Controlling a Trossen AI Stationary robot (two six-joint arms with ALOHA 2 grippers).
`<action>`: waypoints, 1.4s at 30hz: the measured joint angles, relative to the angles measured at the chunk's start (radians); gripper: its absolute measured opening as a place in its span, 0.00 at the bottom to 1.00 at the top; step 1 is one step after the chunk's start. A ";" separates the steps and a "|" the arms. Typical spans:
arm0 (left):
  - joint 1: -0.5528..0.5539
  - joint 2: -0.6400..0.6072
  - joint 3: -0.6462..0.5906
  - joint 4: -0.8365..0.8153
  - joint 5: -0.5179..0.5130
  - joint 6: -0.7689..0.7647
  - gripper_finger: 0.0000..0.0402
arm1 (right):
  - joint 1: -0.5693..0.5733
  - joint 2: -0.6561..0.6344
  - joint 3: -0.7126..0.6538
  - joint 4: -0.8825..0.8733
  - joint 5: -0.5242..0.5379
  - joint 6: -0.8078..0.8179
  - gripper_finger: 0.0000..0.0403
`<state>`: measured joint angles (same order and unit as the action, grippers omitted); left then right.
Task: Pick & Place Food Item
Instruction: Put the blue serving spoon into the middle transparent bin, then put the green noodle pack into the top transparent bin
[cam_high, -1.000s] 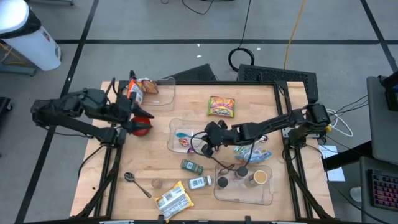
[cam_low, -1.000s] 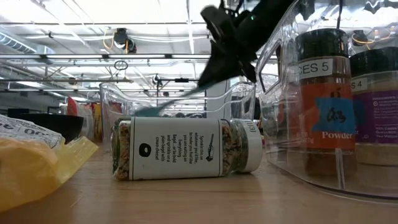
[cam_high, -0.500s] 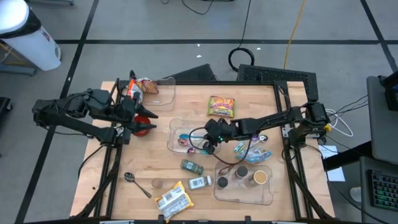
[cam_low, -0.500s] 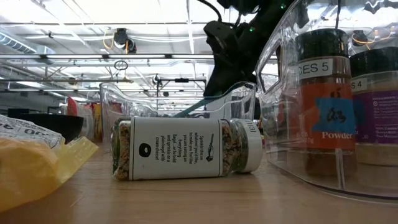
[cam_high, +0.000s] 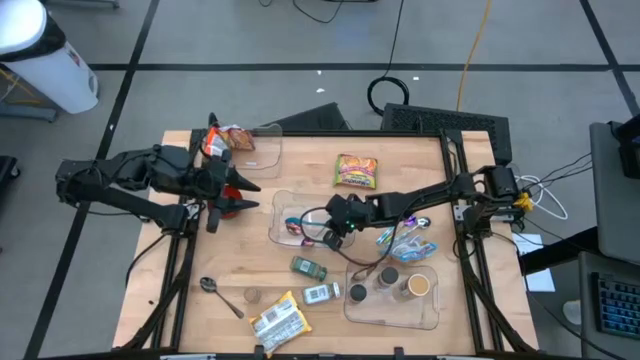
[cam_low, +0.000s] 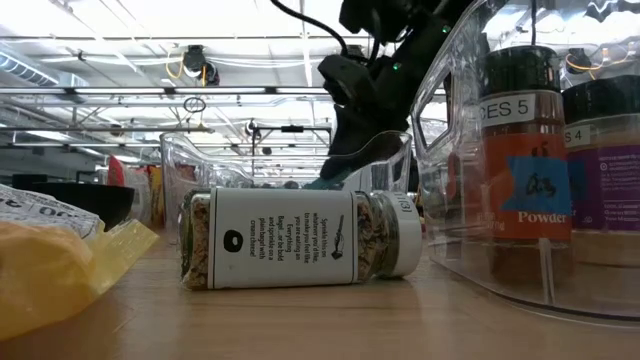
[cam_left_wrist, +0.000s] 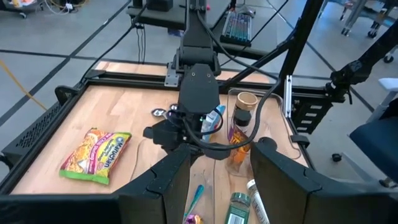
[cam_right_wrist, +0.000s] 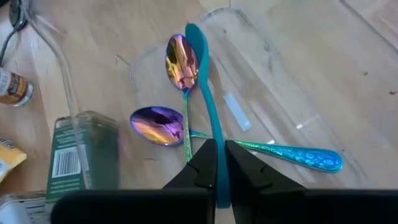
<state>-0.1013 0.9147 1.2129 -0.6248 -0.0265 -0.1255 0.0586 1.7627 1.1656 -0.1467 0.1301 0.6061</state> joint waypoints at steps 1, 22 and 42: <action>0.000 0.000 0.000 0.000 0.000 0.001 0.44 | 0.000 -0.001 0.000 0.000 -0.001 0.001 0.02; 0.000 0.000 0.000 -0.010 0.002 -0.009 0.44 | -0.005 -0.039 -0.001 0.161 -0.003 -0.004 0.32; 0.001 -0.110 0.137 0.088 0.021 -0.079 0.44 | -0.145 -0.154 0.001 0.629 -0.004 0.003 0.34</action>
<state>-0.1005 0.8050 1.3501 -0.5363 -0.0052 -0.2047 -0.0860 1.6090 1.1667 0.4824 0.1257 0.6094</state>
